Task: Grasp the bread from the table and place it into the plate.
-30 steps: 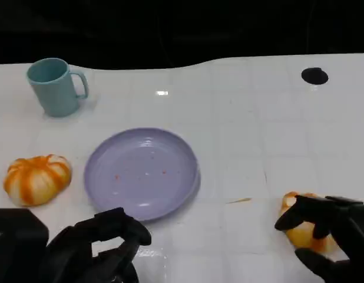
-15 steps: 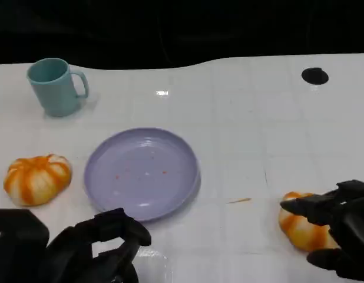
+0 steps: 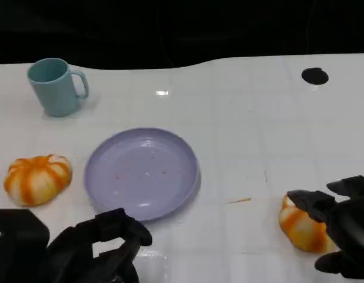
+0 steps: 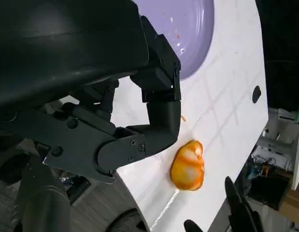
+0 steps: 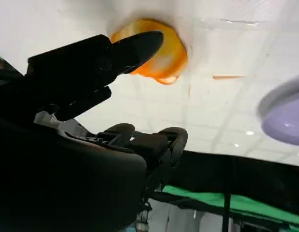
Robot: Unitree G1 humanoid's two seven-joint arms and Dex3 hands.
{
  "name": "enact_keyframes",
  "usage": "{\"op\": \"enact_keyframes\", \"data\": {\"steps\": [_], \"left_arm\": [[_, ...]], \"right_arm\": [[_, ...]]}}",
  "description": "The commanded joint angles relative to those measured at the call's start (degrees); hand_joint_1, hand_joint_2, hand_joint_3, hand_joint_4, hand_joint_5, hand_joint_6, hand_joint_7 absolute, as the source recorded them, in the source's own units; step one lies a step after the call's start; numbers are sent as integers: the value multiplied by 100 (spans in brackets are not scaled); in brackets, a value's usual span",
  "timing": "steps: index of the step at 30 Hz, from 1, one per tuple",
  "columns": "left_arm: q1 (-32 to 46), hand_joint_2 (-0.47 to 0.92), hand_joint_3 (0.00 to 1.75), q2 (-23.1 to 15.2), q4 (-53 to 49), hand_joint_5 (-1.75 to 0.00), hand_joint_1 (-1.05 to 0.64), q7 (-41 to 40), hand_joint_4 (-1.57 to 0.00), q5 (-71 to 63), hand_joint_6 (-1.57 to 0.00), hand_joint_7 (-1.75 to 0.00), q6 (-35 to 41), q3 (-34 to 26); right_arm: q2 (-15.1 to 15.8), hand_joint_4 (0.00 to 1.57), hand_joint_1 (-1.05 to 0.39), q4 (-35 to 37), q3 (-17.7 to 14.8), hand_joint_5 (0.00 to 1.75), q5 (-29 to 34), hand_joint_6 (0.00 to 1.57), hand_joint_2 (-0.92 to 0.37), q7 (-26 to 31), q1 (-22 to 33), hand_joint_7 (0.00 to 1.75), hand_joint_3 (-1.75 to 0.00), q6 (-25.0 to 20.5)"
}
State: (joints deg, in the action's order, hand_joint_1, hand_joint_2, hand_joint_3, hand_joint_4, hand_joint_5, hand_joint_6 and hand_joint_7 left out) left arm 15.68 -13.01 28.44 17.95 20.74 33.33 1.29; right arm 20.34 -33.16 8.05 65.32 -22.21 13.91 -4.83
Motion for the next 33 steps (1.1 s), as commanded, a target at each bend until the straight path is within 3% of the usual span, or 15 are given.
{"op": "enact_keyframes", "data": {"steps": [1, 14, 33], "left_arm": [[26, 85, 65, -30, 88, -175, -39, -10, -71, 20, -65, -139, -5, -11], [41, 84, 65, -33, 148, -175, -40, -36, -71, 11, -64, -140, 21, 15], [66, 84, 66, -9, 300, -175, -39, -79, -70, 32, -65, -139, 79, 26]], "right_arm": [[86, 19, -56, 424, 127, 34, 187, 39, -82, -54, -255, 1, -1, -65], [84, 26, -55, 2014, 408, 25, 38, 44, -87, 351, -952, 1, -1, -194], [-20, 31, -56, 3747, 940, 18, -415, 45, -92, 1002, -1885, 2, -9, -522]]}}
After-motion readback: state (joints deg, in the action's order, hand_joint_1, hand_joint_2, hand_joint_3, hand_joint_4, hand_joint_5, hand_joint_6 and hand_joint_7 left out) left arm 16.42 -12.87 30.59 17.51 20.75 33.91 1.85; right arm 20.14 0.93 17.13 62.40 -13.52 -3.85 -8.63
